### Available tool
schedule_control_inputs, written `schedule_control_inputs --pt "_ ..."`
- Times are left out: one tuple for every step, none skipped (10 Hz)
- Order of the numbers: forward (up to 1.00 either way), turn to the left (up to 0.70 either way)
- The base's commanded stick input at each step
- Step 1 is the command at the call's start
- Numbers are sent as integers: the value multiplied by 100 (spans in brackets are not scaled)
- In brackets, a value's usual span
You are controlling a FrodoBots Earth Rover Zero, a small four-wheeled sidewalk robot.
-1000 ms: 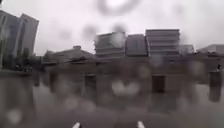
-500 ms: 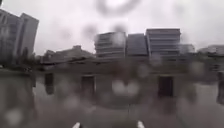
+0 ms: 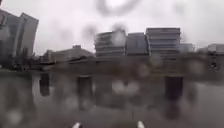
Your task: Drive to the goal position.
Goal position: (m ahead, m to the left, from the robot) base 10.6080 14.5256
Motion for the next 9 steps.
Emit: schedule_control_inputs --pt "70 0" --pt "70 0" --pt "70 0" --pt "70 0" --pt "70 0" --pt "70 0" --pt "70 0" --pt "70 0" --pt "70 0"
